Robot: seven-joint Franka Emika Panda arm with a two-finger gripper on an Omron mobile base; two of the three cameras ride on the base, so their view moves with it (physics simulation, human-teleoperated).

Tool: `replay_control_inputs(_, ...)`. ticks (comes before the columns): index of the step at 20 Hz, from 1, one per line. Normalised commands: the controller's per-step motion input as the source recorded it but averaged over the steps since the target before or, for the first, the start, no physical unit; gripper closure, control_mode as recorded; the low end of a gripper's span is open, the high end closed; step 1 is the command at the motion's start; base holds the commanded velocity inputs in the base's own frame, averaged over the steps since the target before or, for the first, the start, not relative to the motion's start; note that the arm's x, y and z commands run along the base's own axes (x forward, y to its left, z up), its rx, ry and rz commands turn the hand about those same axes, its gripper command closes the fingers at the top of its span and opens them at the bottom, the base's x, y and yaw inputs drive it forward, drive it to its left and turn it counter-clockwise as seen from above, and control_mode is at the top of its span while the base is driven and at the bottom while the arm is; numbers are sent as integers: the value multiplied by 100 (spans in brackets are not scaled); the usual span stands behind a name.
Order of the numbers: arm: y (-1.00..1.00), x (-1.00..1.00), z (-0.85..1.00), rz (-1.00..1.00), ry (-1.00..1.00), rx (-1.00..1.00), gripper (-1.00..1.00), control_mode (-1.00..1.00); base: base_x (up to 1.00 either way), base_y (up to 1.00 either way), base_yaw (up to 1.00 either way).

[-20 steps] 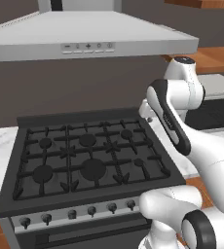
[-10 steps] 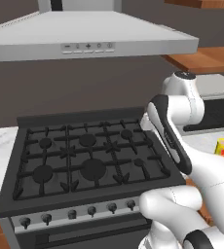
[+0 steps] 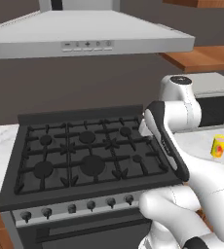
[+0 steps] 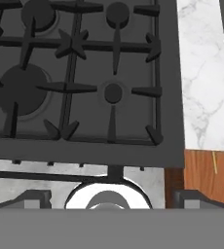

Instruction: Pick up the straw from the right drawer and put it inside the smoothie cup.

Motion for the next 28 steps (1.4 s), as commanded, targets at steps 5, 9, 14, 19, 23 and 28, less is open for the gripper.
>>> replay_control_inputs(5, 0, 0, 0, 0, 0, 0, -100, 100, -58, 0, 0)
replay_control_inputs(9, 0, 0, 0, 0, 0, 0, -100, 100, -56, 0, 0)
replay_control_inputs(14, 0, 0, 0, 0, 0, 0, -100, 100, -50, -10, 0)
replay_control_inputs(19, 0, 0, 0, 0, 0, 0, -100, 100, -34, -34, -1)
replay_control_inputs(23, 0, 0, 0, 0, 0, 0, -100, 100, -25, -53, -2)
replay_control_inputs(28, 0, 0, 0, 0, 0, 0, -100, 100, -21, -64, -1)
